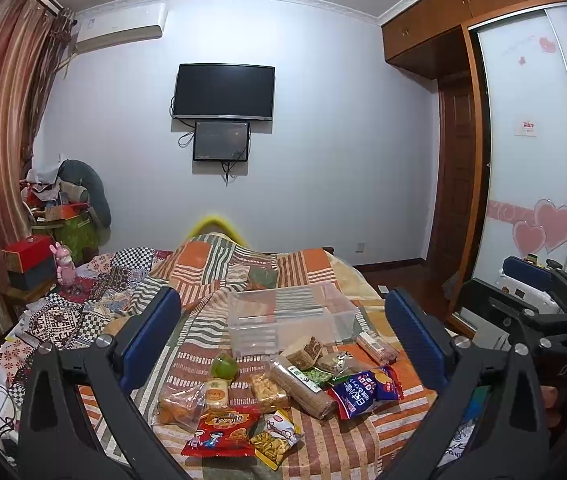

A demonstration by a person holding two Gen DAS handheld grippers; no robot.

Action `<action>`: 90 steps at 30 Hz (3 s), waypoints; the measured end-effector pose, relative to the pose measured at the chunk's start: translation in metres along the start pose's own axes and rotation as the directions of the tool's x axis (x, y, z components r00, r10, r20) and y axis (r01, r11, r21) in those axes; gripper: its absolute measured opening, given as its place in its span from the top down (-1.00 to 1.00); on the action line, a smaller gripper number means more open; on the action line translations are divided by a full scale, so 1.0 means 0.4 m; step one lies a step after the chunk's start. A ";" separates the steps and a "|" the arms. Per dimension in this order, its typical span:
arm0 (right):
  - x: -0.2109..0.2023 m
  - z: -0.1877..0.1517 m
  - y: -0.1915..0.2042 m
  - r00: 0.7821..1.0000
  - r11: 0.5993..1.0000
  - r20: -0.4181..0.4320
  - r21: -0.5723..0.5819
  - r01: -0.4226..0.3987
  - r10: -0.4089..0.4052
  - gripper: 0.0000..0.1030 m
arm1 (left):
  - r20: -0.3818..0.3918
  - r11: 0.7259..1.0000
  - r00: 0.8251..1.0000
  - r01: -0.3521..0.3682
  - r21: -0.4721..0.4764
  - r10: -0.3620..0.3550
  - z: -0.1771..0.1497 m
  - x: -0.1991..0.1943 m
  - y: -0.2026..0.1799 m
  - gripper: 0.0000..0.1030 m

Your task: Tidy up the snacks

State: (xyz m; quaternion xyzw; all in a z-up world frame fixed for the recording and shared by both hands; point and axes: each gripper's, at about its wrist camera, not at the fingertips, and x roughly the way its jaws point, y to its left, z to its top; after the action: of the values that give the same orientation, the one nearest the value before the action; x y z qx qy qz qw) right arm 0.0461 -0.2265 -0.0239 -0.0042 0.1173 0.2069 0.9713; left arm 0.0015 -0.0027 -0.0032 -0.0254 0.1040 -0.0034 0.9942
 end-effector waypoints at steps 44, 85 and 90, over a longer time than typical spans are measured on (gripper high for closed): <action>0.009 -0.009 -0.002 1.000 1.000 -0.003 0.021 -0.015 0.015 -1.00 | -0.025 1.000 1.000 0.012 -0.015 -0.012 -0.006 0.024 0.016 -1.00; 0.326 -0.247 -0.124 0.826 0.988 -0.562 0.146 0.047 0.044 -0.56 | -0.611 0.996 0.790 -0.083 -0.042 0.040 -0.376 0.454 0.401 -0.38; 0.362 -0.270 -0.125 0.796 0.987 -0.601 0.158 0.032 0.070 -0.58 | -0.643 0.992 0.764 -0.108 -0.060 0.044 -0.417 0.503 0.425 -0.58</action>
State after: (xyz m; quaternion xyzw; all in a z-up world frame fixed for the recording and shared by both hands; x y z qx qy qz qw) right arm 0.1702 -0.2201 -0.1642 0.0090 0.4372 0.1946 0.8780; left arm 0.1641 0.1563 -0.2166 -0.0650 0.4375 0.0335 0.8962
